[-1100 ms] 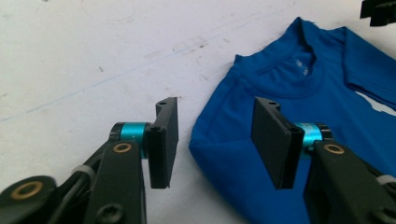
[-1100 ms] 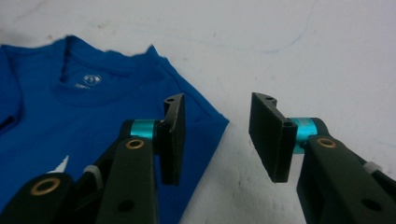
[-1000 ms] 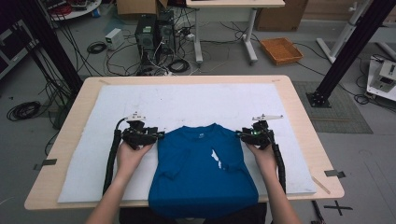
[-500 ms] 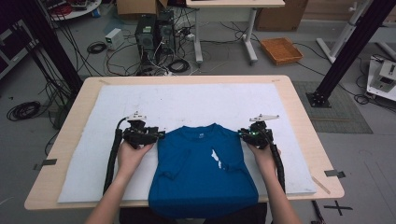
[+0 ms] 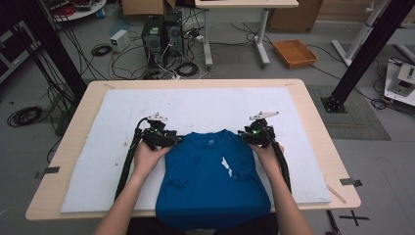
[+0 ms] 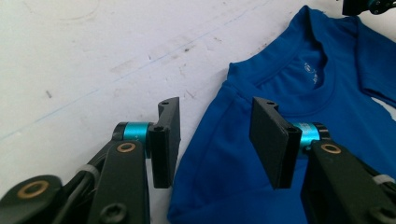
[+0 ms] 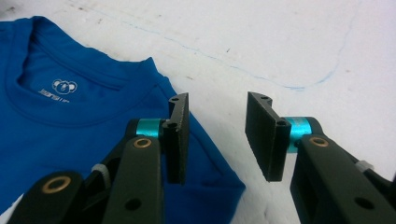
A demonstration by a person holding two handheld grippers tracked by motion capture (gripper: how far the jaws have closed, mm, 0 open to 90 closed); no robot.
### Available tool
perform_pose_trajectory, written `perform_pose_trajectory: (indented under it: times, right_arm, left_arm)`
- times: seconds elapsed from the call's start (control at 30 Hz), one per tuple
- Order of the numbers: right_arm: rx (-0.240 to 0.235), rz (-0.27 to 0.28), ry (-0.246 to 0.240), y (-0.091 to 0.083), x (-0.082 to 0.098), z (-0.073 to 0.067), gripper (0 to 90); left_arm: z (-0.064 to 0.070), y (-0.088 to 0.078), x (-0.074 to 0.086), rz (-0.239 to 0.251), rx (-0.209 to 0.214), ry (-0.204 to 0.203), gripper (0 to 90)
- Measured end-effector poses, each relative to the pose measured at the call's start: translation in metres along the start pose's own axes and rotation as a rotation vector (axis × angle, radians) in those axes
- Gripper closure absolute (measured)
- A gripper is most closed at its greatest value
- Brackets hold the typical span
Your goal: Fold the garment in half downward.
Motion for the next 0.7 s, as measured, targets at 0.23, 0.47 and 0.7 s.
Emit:
perform_pose_trajectory:
  times: [0.23,0.47,0.7]
  right_arm:
    - [0.011,-0.047,-0.027,0.014,0.002,-0.003,61.3]
    - [0.02,-0.051,-0.089,0.014,0.001,-0.01,73.3]
    - [-0.006,-0.047,-0.098,0.013,0.001,-0.012,87.1]
  left_arm:
    - [0.0,0.007,0.001,-0.047,-0.04,0.009,59.1]
    - [0.006,0.008,0.001,-0.062,-0.128,0.072,64.7]
    - [0.007,0.008,0.002,-0.059,-0.125,0.077,84.9]
Point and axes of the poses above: each handheld gripper's, and its own axes: y roughly forward along the jaws, x roughly out of its underside, z roughly to its right, the point moved 6 cm from there along y, roughly forward along the jaws, and after that the axes turned 5 degrees about -z, right-handed, at the moved point
